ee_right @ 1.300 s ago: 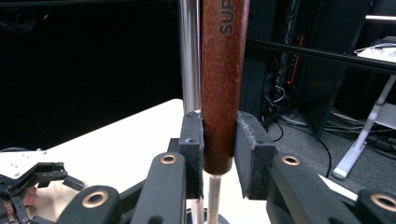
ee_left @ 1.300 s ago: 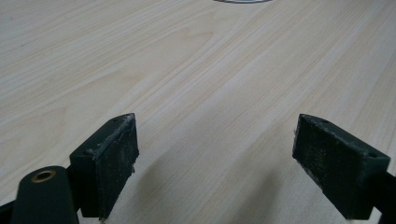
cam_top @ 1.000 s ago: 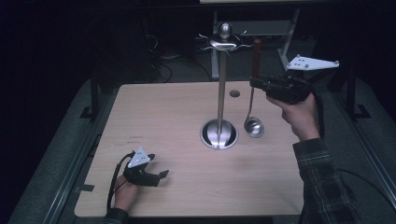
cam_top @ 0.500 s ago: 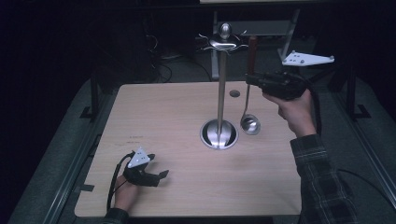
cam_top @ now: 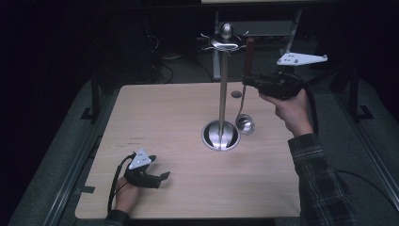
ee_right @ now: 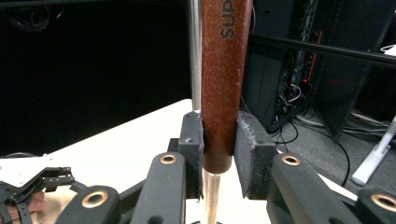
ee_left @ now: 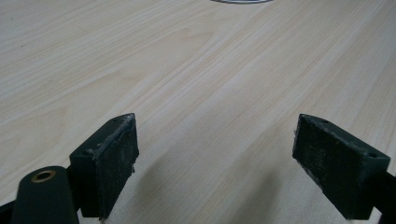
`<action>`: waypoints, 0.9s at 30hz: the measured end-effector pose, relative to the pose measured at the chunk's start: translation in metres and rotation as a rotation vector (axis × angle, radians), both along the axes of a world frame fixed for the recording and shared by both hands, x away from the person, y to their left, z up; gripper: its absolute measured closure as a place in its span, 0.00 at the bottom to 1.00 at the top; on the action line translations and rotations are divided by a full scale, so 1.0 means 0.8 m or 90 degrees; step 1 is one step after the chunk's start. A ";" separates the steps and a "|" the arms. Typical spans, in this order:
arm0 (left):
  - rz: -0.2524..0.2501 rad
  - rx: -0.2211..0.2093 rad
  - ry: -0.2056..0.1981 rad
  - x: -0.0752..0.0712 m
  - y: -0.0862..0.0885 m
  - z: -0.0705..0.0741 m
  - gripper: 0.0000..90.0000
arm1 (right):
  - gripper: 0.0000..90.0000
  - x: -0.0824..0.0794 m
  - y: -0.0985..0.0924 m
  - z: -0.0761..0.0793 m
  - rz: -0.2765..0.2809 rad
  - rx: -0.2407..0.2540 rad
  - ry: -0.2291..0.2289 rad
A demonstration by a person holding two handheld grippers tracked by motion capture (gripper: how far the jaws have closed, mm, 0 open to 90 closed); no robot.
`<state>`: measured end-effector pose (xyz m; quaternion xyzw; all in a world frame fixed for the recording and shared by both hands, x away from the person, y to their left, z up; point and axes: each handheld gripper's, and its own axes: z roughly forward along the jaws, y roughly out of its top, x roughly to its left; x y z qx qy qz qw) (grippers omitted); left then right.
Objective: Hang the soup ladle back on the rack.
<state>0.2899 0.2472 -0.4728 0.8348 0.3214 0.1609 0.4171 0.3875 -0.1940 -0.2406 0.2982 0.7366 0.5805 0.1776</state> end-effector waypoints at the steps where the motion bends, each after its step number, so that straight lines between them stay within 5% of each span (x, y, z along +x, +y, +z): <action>1: 0.000 0.000 0.000 0.000 0.000 0.000 0.16 | 0.82 0.001 0.000 0.000 0.004 -0.003 0.002; 18: 0.003 0.003 0.007 0.001 0.000 0.000 0.16 | 0.67 -0.006 -0.004 -0.004 -0.002 -0.011 0.008; 27: 0.002 0.009 0.008 0.001 0.000 0.000 0.16 | 0.57 -0.020 -0.017 -0.027 -0.012 -0.037 0.029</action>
